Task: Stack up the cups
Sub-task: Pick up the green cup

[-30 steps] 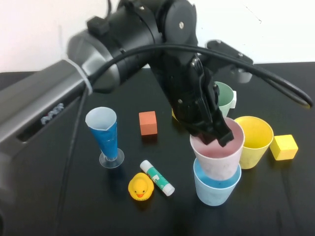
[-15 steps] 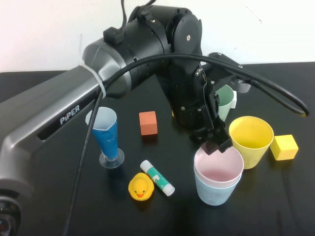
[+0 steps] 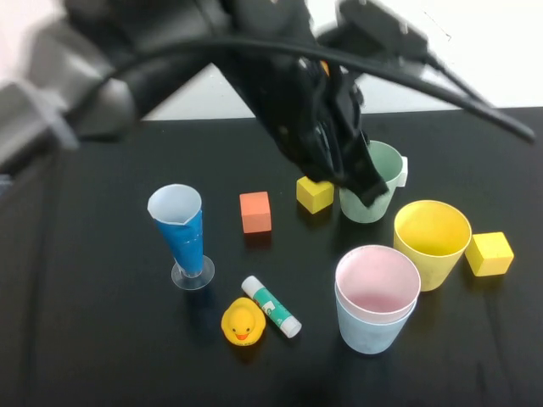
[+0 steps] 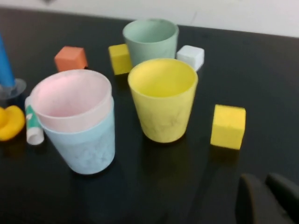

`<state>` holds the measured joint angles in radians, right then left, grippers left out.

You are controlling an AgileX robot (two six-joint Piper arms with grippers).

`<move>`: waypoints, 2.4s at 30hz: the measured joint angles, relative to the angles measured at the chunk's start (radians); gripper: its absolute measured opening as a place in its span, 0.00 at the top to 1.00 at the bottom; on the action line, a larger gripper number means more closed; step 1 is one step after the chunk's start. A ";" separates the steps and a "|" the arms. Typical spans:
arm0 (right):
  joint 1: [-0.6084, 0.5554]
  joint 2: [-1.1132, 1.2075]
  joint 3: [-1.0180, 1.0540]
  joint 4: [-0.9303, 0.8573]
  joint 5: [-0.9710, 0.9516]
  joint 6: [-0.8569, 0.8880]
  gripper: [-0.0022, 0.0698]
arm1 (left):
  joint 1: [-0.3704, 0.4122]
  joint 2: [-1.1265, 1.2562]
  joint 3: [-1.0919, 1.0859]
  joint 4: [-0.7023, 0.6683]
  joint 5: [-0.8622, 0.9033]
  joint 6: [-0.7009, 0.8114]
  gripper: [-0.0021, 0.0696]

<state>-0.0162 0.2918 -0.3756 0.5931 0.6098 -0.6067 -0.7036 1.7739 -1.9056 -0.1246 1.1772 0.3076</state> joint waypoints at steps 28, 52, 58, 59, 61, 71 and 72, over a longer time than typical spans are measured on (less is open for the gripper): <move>0.136 0.978 -0.980 -0.231 0.522 -0.257 0.97 | 0.000 -0.803 1.068 0.142 -0.537 -0.330 0.97; 0.289 1.705 -1.633 -0.400 0.503 -0.087 0.30 | 0.000 -0.860 1.137 0.154 -0.568 -0.424 0.97; 0.289 1.854 -1.698 -0.352 0.468 -0.072 0.27 | 0.000 -0.860 1.138 0.161 -0.564 -0.440 0.97; 0.289 1.867 -1.700 -0.335 0.466 -0.072 0.27 | 0.000 -0.860 1.138 0.161 -0.561 -0.444 0.97; 0.289 1.906 -1.699 -0.305 0.464 -0.072 0.27 | 0.000 -0.860 1.138 0.161 -0.555 -0.446 0.97; 0.291 1.947 -1.755 -0.287 0.500 -0.089 0.90 | 0.000 -0.860 1.138 0.162 -0.530 -0.450 0.97; 0.291 1.945 -1.777 -0.287 0.511 -0.089 0.91 | 0.000 -0.860 1.138 0.163 -0.526 -0.450 0.97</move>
<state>0.2747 2.2370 -2.1524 0.3065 1.1208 -0.6953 -0.7036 0.9135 -0.7674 0.0386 0.6514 -0.1424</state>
